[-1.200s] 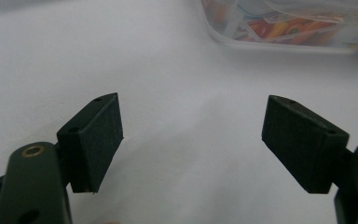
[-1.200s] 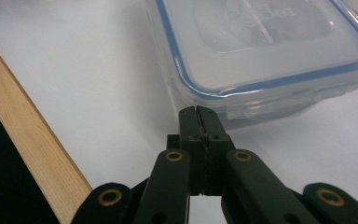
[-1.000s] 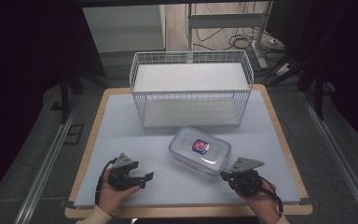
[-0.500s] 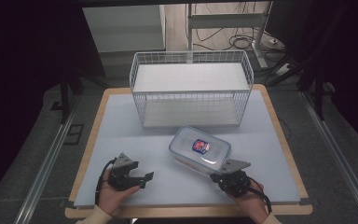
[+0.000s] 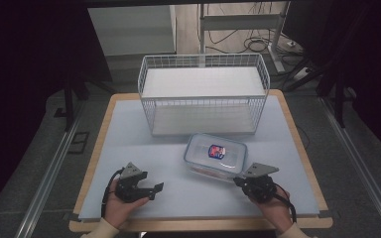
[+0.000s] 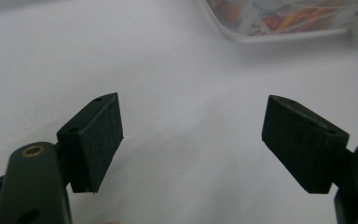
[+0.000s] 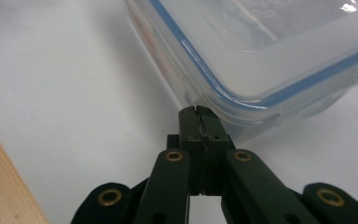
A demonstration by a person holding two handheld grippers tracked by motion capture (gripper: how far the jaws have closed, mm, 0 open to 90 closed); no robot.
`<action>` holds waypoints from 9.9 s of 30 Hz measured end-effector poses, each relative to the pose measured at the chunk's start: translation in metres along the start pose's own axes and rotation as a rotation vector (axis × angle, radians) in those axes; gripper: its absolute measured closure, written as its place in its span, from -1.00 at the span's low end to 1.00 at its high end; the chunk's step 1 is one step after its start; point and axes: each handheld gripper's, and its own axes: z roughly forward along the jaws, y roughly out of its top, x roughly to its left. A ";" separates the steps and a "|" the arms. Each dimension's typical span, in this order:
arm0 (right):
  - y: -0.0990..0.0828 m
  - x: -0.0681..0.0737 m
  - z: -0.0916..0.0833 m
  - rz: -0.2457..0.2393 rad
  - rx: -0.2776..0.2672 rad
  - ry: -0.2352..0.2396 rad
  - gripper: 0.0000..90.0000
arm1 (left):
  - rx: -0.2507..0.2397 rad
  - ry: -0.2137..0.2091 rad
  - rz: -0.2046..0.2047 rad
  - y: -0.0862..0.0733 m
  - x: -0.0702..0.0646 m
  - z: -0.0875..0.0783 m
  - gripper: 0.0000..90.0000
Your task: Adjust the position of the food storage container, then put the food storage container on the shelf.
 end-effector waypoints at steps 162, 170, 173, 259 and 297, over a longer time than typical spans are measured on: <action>0.017 -0.108 0.012 0.579 -0.134 0.360 0.11 | -0.030 -0.367 -0.281 0.092 -0.006 0.081 -0.04; 0.014 -0.094 0.002 0.520 -0.167 0.319 0.12 | -0.060 -0.341 -0.232 0.083 -0.017 0.069 0.00; 0.013 -0.089 0.000 0.504 -0.179 0.307 0.12 | -0.054 -0.334 -0.219 0.083 -0.018 0.067 0.00; 0.092 -0.073 -0.055 0.334 -0.365 0.283 0.15 | -0.234 -0.288 -0.132 0.138 -0.024 -0.015 0.01; 0.162 -0.091 -0.079 0.278 -0.420 0.279 0.15 | -0.298 -0.259 -0.103 0.201 -0.015 -0.049 0.01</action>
